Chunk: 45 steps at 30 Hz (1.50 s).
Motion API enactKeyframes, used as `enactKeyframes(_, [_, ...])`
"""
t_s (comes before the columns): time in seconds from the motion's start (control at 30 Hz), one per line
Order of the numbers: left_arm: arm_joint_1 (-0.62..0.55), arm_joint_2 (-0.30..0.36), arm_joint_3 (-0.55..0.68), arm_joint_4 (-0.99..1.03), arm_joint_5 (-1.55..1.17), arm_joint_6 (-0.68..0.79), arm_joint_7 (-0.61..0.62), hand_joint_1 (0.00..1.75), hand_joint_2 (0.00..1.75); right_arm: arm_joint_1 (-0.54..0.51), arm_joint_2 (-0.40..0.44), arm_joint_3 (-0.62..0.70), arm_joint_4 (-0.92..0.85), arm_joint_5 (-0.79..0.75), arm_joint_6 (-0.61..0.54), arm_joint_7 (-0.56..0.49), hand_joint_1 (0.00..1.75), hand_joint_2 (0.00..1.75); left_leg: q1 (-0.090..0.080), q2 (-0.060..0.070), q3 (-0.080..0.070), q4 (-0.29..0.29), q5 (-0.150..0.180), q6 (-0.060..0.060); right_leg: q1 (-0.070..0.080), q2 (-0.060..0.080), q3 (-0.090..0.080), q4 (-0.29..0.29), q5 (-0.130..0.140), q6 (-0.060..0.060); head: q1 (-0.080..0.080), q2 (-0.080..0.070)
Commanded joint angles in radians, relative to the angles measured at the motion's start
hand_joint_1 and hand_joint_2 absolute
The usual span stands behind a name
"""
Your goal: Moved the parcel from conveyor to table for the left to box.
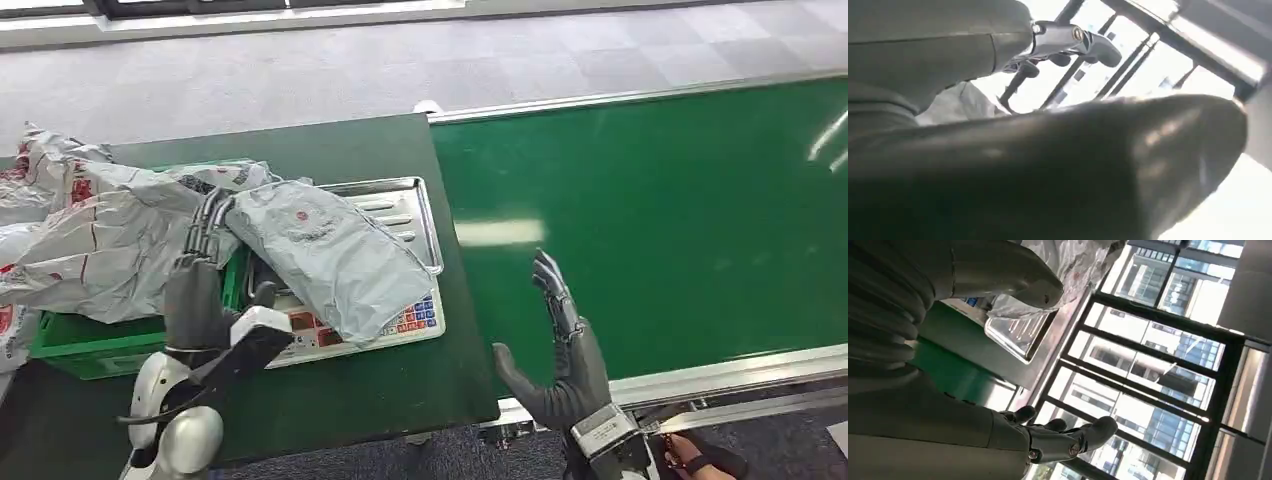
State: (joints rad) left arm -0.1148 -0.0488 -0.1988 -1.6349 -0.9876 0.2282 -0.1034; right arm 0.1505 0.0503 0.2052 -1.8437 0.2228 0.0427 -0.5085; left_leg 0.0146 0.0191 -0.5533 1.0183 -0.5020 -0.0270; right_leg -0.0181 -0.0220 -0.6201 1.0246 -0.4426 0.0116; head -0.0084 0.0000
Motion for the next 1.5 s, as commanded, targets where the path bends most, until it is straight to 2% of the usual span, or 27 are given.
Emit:
enactKeyframes(0.03, [-0.27, 0.133, -0.196, 0.377, -0.171, -0.108, 0.042, 0.0, 0.0, -0.083, 0.022, -0.046, 0.08, 0.01, 0.019, 0.013, 0.0, 1.75, 0.001, -0.004, 0.001, -0.003, 0.003, 0.001, 0.001, -0.001, 0.002, -0.003, 0.003, -0.002, 0.0, 0.0])
enactKeyframes(0.1, [-0.386, 0.156, -0.265, 0.537, -0.238, -0.111, 0.042, 0.0, 0.0, -0.093, 0.018, -0.049, 0.105, 0.012, 0.003, 0.009, 0.0, 1.75, 0.0, -0.004, 0.001, -0.001, 0.002, 0.001, 0.0, -0.002, 0.002, -0.001, 0.001, -0.002, 0.0, 0.0])
enactKeyframes(0.2, [-0.558, 0.128, -0.364, 0.763, -0.26, -0.132, -0.004, 0.0, 0.0, -0.093, -0.008, -0.041, 0.131, -0.014, -0.03, -0.008, 0.0, 1.75, 0.001, -0.009, 0.001, -0.002, 0.005, 0.001, 0.001, -0.006, 0.003, -0.002, 0.002, -0.002, 0.0, 0.0])
enactKeyframes(0.23, [-0.6, 0.117, -0.401, 0.819, -0.266, -0.152, -0.017, 0.0, 1.75, -0.088, -0.01, -0.039, 0.132, -0.022, -0.035, -0.012, 0.0, 1.75, 0.001, -0.008, 0.0, 0.0, 0.004, 0.0, 0.001, -0.006, 0.002, -0.001, 0.001, -0.002, 0.0, 0.0])
enactKeyframes(0.3, [-0.631, 0.103, -0.422, 0.855, -0.263, -0.167, -0.023, 0.0, 1.75, -0.083, -0.01, -0.034, 0.134, -0.026, -0.036, -0.014, 0.0, 1.75, 0.001, -0.01, 0.0, 0.0, 0.005, 0.001, 0.001, -0.007, 0.002, -0.001, 0.002, -0.002, 0.0, 0.0])
enactKeyframes(0.43, [-0.682, 0.078, -0.491, 0.961, -0.222, -0.243, -0.062, 0.0, 1.75, -0.085, -0.011, -0.022, 0.122, -0.028, -0.048, -0.013, 0.0, 1.75, 0.001, -0.002, 0.001, 0.0, 0.004, 0.0, 0.001, 0.0, 0.001, -0.001, 0.003, -0.002, 0.0, 0.0])
enactKeyframes(0.57, [-0.684, 0.07, -0.502, 0.977, -0.211, -0.239, -0.059, 0.0, 1.75, -0.088, -0.011, -0.021, 0.118, -0.029, -0.051, -0.009, 0.0, 1.75, 0.0, -0.001, 0.001, 0.0, 0.004, 0.0, 0.0, 0.001, 0.0, 0.0, 0.003, -0.002, 0.0, 0.0])
enactKeyframes(0.73, [-0.698, 0.015, -0.599, 1.135, -0.13, -0.325, -0.099, 0.0, 1.75, -0.103, -0.025, -0.016, 0.133, -0.041, -0.065, 0.004, 0.0, 1.75, 0.0, -0.001, 0.001, -0.001, 0.004, 0.0, 0.001, 0.001, 0.001, -0.001, 0.003, -0.002, 0.0, 0.0])
enactKeyframes(0.83, [-0.688, 0.015, -0.635, 1.176, -0.114, -0.323, -0.1, 0.0, 1.75, -0.11, -0.036, -0.008, 0.145, -0.051, -0.068, 0.005, 0.0, 1.75, 0.0, 0.0, 0.002, -0.001, 0.004, 0.001, 0.0, 0.003, 0.001, -0.002, 0.004, -0.002, 0.0, 0.0])
enactKeyframes(0.87, [-0.685, 0.019, -0.639, 1.18, -0.115, -0.323, -0.1, 0.07, 1.75, -0.11, -0.036, -0.005, 0.149, -0.051, -0.068, 0.005, 0.0, 1.75, 0.0, 0.001, 0.001, -0.001, 0.004, 0.0, 0.0, 0.003, 0.001, -0.002, 0.004, -0.002, 0.0, 0.0])
enactKeyframes(0.9, [-0.682, 0.029, -0.645, 1.183, -0.109, -0.325, -0.103, 1.64, 1.75, -0.11, -0.035, 0.001, 0.156, -0.05, -0.069, 0.005, 0.0, 1.75, 0.0, 0.001, 0.002, -0.003, 0.004, 0.001, 0.0, 0.004, 0.002, -0.003, 0.005, -0.002, 0.0, 0.0])
enactKeyframes(0.93, [-0.679, 0.038, -0.649, 1.183, -0.105, -0.328, -0.107, 1.75, 1.75, -0.112, -0.033, 0.004, 0.161, -0.05, -0.07, 0.005, 0.0, 1.75, 0.0, 0.001, 0.002, -0.002, 0.004, 0.0, 0.0, 0.004, 0.002, -0.002, 0.004, -0.002, 0.0, 0.0])
enactKeyframes(1.13, [-0.678, 0.059, -0.66, 1.161, -0.086, -0.329, -0.11, 1.75, 1.75, -0.119, -0.033, 0.012, 0.169, -0.049, -0.072, 0.006, 0.0, 1.75, 0.001, 0.0, 0.002, -0.002, 0.004, 0.0, 0.001, 0.003, 0.004, -0.002, 0.005, -0.002, 0.0, 0.0])
enactKeyframes(1.23, [-0.68, 0.073, -0.664, 1.153, -0.085, -0.329, -0.11, 1.75, 1.75, -0.13, -0.036, 0.015, 0.181, -0.049, -0.072, 0.006, 0.0, 1.75, 0.0, 0.001, -0.003, -0.002, 0.003, 0.002, 0.0, 0.003, 0.005, -0.002, 0.003, -0.002, 0.0, 0.0])
enactKeyframes(1.5, [-0.656, 0.156, -0.67, 0.991, 0.041, -0.311, -0.079, 1.75, 1.75, -0.124, -0.069, 0.032, 0.18, -0.086, -0.086, -0.002, 0.0, 1.75, 0.001, 0.002, 0.0, -0.003, 0.004, 0.0, 0.001, 0.004, 0.008, -0.003, 0.005, -0.004, 0.0, 0.0])
